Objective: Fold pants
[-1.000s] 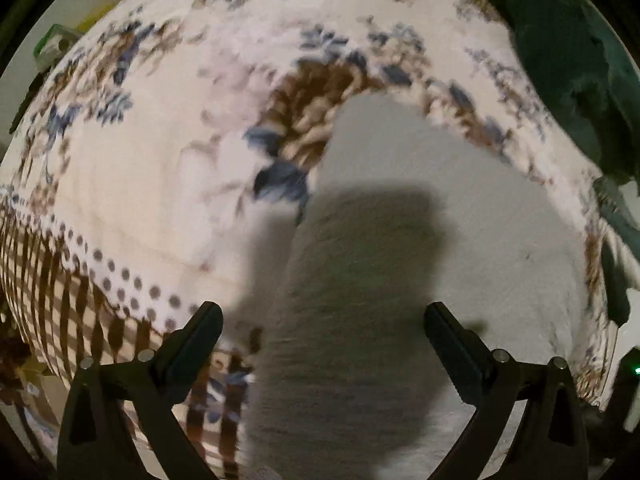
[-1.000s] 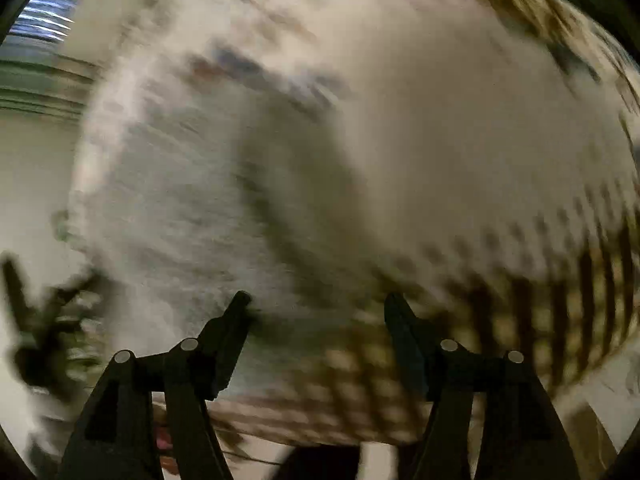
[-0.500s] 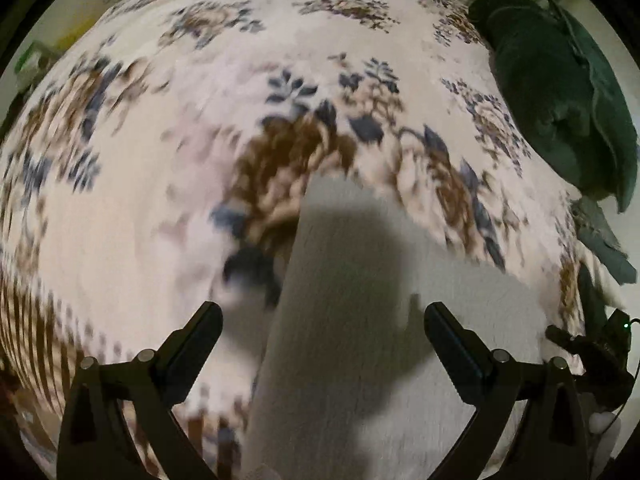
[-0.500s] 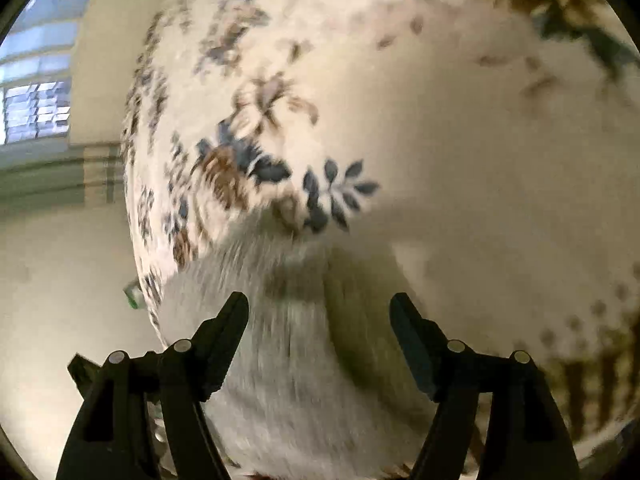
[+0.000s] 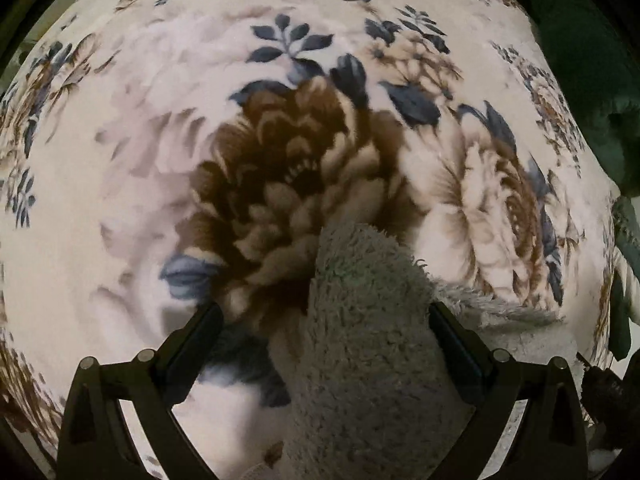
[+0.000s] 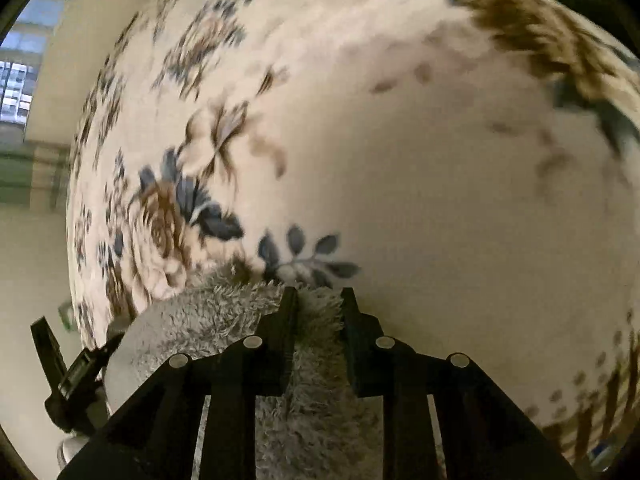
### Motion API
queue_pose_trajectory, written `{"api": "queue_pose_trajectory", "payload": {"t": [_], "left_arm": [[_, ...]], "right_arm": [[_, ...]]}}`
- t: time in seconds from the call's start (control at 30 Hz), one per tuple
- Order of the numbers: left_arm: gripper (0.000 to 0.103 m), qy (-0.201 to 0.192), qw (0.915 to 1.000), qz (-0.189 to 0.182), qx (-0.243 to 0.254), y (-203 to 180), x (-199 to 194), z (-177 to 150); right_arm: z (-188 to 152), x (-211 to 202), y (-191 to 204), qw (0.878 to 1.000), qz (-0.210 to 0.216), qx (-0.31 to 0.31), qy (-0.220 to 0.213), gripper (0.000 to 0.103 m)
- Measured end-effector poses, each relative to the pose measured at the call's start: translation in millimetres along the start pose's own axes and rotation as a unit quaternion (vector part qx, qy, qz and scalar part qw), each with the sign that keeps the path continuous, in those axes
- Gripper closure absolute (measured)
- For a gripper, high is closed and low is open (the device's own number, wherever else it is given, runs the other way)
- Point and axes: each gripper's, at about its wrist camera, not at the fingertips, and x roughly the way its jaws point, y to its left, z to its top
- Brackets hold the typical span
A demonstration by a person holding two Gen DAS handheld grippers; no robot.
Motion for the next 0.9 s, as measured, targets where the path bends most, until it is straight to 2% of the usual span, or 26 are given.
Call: {"api": "queue_pose_trajectory", "payload": {"t": [0.03,0.1,0.17,0.23,0.3,0.37,0.4,0.43,0.47,0.53,0.6,0.67,0.8,0.9], "left_arm": [[0.0,-0.003,1.0,-0.005,-0.004,2,-5,0],[0.0,-0.023,0.9996,-0.016,-0.002,5,-26,-5],[0.0,-0.047,0.9985,-0.026,0.002,8,-50,-16],[0.0,-0.057,0.9973,-0.046,-0.006,11,-64,-34],[0.0,-0.051,0.9966,-0.065,-0.012,13,-67,-52],[0.0,-0.042,0.9975,-0.057,-0.004,12,-61,-73],[0.0,-0.033,0.9985,-0.044,-0.001,12,-54,-78],[0.0,-0.025,0.9991,-0.034,-0.005,15,-44,-86],[0.0,-0.013,0.9988,-0.04,-0.023,24,-35,-94],[0.0,-0.002,0.9951,-0.077,-0.062,39,-29,-102],[0.0,-0.007,0.9888,-0.123,-0.083,48,-32,-106],[0.0,-0.012,0.9808,-0.174,-0.087,50,-34,-110],[0.0,0.002,0.969,-0.237,-0.071,39,-27,-113],[0.0,0.029,0.9745,-0.218,-0.045,25,-9,-112]], "right_arm": [[1,-7,0,1.0,0.011,-0.002,0.01,0.071],[-7,-31,-2,0.999,0.041,-0.017,0.007,0.052],[-22,-53,-9,0.998,0.048,-0.032,-0.002,0.043],[-45,-63,-21,0.998,0.049,-0.044,0.006,0.04],[-70,-51,-38,0.998,0.037,-0.044,0.04,0.036],[-85,-35,-56,0.997,-0.003,-0.041,0.059,0.036],[-91,-30,-66,0.998,-0.009,-0.027,0.063,0.035],[-96,-32,-75,0.999,0.009,-0.003,0.053,0.035],[-100,-39,-83,0.999,0.035,0.018,0.036,0.035],[-111,-56,-92,0.995,0.089,0.046,0.005,0.034],[-122,-54,-98,0.987,0.141,0.072,0.021,0.016],[-134,-36,-100,0.973,0.202,0.089,0.063,0.012],[-141,3,-84,0.972,0.209,0.052,0.092,0.012],[-133,27,-74,0.969,0.223,0.053,0.091,0.007]]}}
